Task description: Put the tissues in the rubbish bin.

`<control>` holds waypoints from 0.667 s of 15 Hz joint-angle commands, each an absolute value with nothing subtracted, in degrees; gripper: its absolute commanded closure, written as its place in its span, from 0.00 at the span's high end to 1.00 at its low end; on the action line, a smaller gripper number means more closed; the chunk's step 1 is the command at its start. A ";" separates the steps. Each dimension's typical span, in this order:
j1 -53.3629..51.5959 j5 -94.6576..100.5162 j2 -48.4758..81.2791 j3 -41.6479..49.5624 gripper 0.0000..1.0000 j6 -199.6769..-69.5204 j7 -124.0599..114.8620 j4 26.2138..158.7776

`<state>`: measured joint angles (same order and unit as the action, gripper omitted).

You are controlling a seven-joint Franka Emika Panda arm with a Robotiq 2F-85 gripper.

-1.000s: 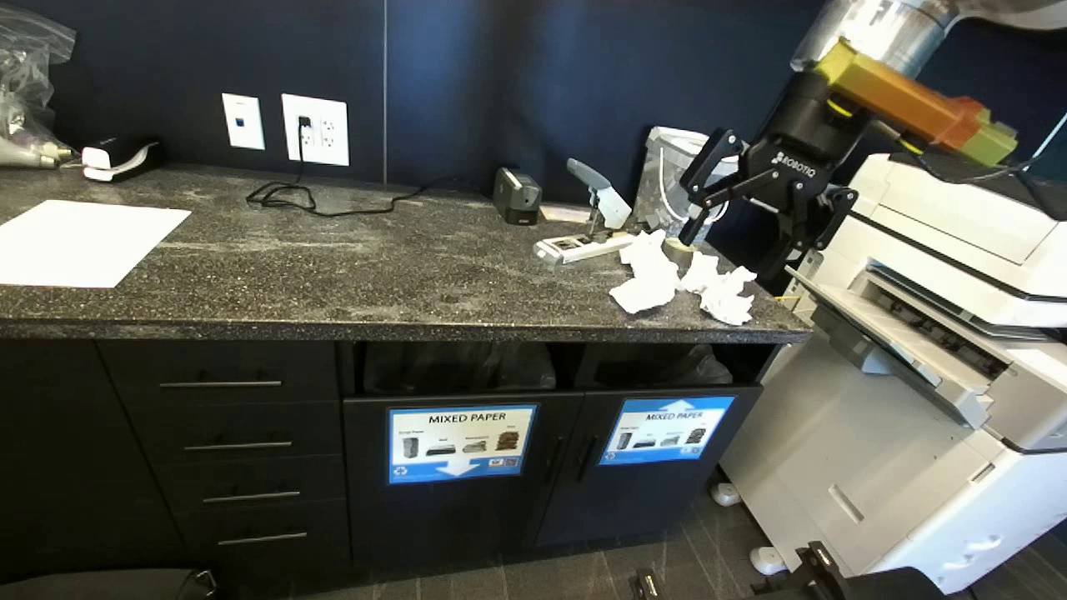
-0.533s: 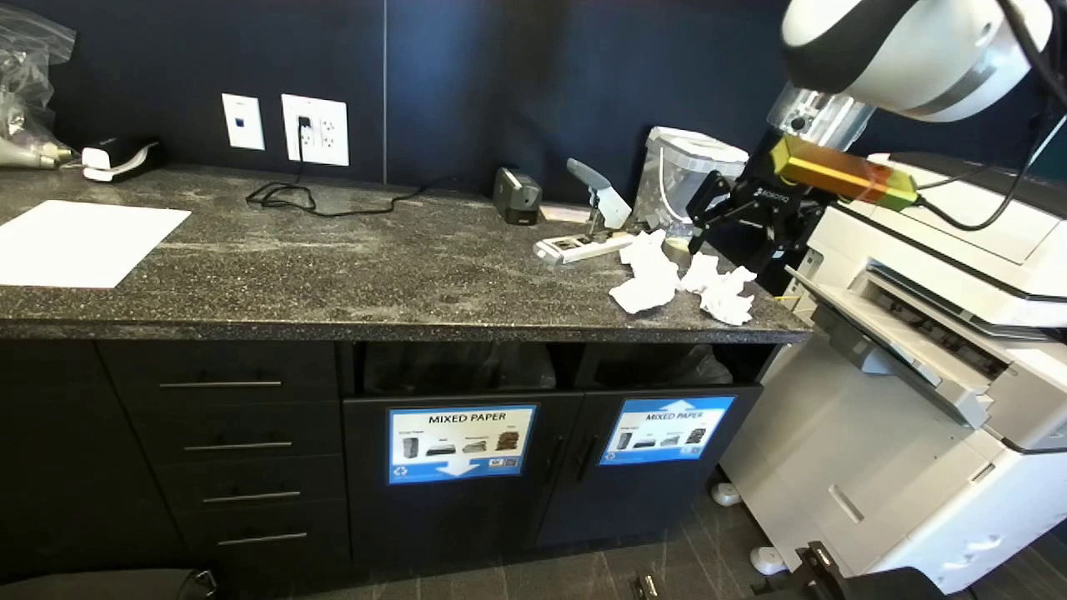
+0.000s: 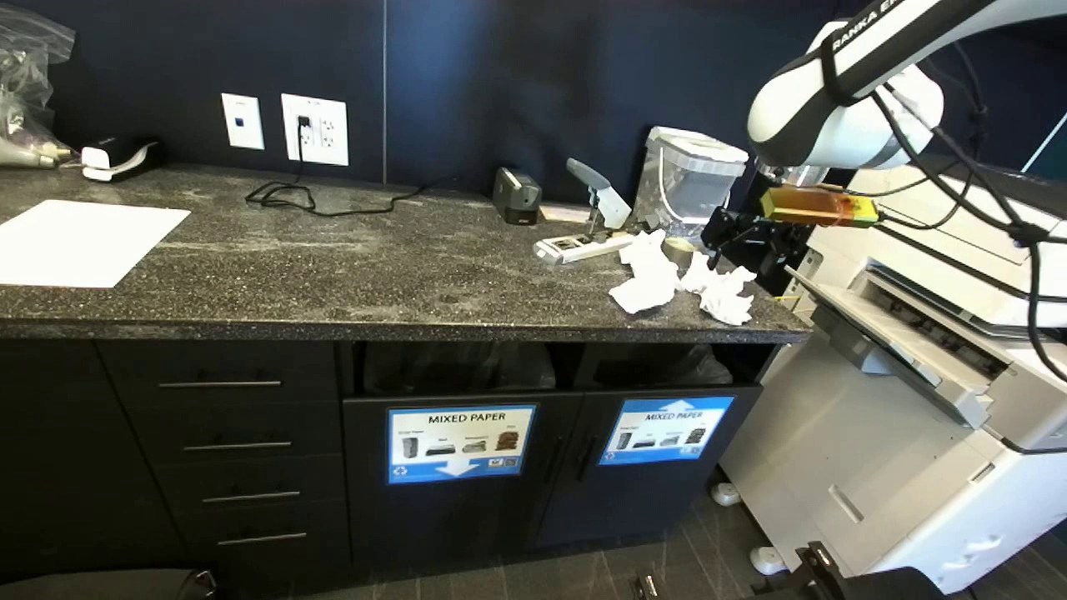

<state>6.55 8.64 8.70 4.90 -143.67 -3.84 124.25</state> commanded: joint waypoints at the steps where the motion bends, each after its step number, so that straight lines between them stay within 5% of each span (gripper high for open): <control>1: 7.73 7.60 18.79 5.84 1.00 -141.36 3.73 112.87; 10: 12.51 7.00 34.73 5.02 1.00 -134.19 16.17 93.95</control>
